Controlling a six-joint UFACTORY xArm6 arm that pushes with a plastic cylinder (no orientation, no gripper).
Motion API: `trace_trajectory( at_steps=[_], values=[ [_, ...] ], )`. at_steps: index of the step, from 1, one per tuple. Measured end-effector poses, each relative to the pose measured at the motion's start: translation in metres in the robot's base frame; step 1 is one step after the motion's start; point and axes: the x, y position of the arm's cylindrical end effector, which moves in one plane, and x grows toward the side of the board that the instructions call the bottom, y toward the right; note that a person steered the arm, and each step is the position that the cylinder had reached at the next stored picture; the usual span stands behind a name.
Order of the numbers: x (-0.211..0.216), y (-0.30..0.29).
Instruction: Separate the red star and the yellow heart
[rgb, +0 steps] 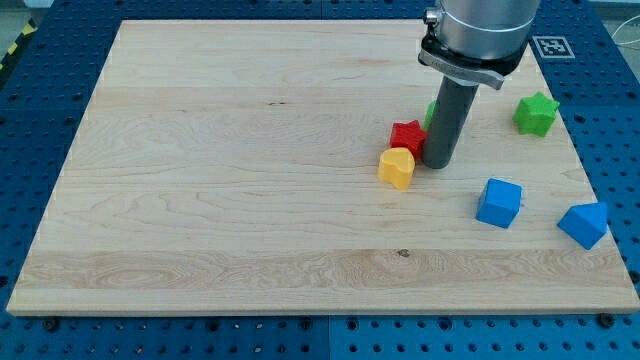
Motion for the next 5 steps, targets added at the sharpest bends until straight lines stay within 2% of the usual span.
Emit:
trace_trajectory(
  at_steps=[4,5],
  values=[
    [-0.021,-0.001],
    [-0.011,-0.001]
  ],
)
